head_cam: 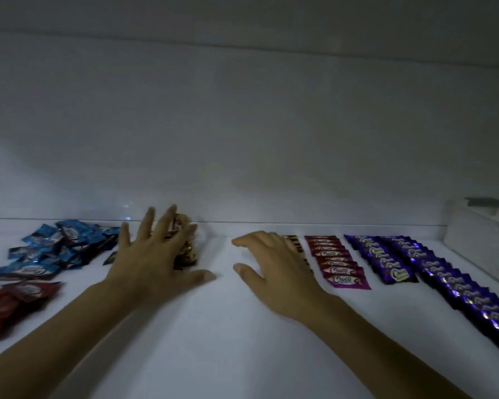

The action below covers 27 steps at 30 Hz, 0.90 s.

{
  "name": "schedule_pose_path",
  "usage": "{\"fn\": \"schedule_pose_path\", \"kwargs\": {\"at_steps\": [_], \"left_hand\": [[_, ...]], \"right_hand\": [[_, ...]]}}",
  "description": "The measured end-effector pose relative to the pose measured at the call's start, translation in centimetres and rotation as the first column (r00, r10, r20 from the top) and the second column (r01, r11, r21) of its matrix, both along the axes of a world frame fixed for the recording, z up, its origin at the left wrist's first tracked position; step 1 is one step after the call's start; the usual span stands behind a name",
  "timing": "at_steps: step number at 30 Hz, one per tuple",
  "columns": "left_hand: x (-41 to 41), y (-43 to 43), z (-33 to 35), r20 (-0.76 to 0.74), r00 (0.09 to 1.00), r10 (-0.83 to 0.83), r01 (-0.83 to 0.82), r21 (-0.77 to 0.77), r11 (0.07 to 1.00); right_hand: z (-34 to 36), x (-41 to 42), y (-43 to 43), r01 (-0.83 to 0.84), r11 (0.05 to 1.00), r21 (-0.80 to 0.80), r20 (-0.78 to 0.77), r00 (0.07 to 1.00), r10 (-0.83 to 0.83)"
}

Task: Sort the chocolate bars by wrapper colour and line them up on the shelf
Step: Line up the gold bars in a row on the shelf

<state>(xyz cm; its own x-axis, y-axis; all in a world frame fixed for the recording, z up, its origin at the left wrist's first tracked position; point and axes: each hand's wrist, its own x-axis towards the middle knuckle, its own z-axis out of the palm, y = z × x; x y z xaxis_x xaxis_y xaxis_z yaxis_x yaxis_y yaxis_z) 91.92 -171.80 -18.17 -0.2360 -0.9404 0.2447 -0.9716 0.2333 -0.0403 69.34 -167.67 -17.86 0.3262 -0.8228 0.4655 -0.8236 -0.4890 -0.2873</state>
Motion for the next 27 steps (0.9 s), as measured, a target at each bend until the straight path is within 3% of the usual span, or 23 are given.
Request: {"fn": "schedule_pose_path", "kwargs": {"at_steps": [4, 7, 10, 14, 16, 21, 27], "left_hand": [[2.1, -0.2, -0.7, -0.17, 0.98, 0.108, -0.083, 0.146, 0.986], [2.3, -0.2, -1.4, -0.214, 0.971, 0.104, -0.095, 0.053, 0.994], [2.9, -1.0, -0.8, -0.158, 0.984, 0.085, -0.089, -0.018, 0.996], [3.3, -2.4, -0.4, -0.214, 0.976, 0.025, -0.014, 0.055, 0.998], [3.6, -3.2, -0.1, -0.172, 0.985, 0.004, 0.009, 0.075, 0.997], [3.2, -4.7, 1.3, 0.109, 0.992, -0.061, 0.071, -0.091, 0.993], [3.2, -5.8, 3.2, 0.142, 0.985, -0.093, 0.108, -0.102, 0.989]], "right_hand": [[-0.2, 1.3, 0.5, -0.053, 0.998, -0.044, -0.077, 0.996, 0.049], [-0.5, 2.0, 0.7, -0.084, 0.995, -0.045, -0.09, 0.993, 0.08], [-1.2, 2.4, 0.8, -0.104, 0.994, -0.037, -0.126, 0.987, 0.099], [-1.7, 2.7, 0.7, -0.115, 0.993, -0.026, -0.139, 0.984, 0.111], [-1.5, 3.0, 0.6, -0.119, 0.993, -0.028, -0.119, 0.986, 0.115], [-1.4, 3.2, 0.3, -0.132, 0.991, -0.024, -0.109, 0.986, 0.129], [-0.9, 2.7, 0.3, -0.133, 0.991, 0.009, -0.09, 0.987, 0.133]]}}
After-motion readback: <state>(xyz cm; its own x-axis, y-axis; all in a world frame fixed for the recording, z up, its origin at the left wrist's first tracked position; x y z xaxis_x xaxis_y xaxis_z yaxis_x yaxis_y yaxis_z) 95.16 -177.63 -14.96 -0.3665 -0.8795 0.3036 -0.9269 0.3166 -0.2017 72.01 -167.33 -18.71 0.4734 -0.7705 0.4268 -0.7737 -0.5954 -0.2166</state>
